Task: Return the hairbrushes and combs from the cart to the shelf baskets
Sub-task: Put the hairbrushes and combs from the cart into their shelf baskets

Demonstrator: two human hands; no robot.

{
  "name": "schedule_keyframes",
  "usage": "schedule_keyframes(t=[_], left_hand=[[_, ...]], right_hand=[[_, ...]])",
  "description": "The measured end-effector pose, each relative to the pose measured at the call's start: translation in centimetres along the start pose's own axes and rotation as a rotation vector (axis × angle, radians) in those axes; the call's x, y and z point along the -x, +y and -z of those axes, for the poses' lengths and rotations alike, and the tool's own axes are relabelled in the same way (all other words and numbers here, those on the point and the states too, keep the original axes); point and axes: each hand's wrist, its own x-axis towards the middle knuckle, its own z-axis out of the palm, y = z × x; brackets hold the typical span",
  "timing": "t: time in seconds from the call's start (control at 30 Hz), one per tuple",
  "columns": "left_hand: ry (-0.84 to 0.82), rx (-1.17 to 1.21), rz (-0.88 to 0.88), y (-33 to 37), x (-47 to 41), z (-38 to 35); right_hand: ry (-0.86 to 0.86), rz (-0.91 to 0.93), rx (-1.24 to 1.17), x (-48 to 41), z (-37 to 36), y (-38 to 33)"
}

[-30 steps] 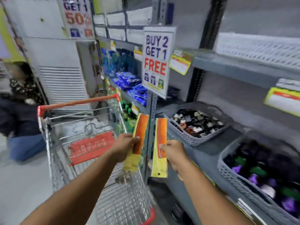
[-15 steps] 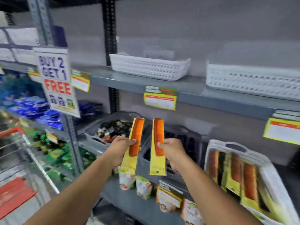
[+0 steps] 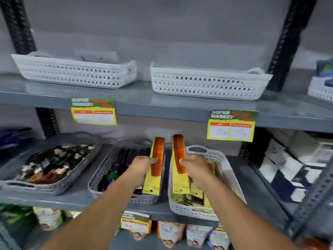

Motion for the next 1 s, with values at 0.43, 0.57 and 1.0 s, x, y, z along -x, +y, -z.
schedule_keyframes(t=[0.43,0.57,1.0], left_hand=[[-0.033,-0.050,0.026,-3.3,-4.8,-7.2],[0.009,-0.145,0.043,-4.2,-5.5,-7.9],[0.155,-0.528,0.042,-6.0,-6.1,-11.2]], right_hand=[[0.122,-0.087,0.075,-4.1,4.7,3.1],[0.101,-0.131,0.131,-5.2,4.9,4.5],[0.102,-0.141,0.284,-6.9,4.0,7.7]])
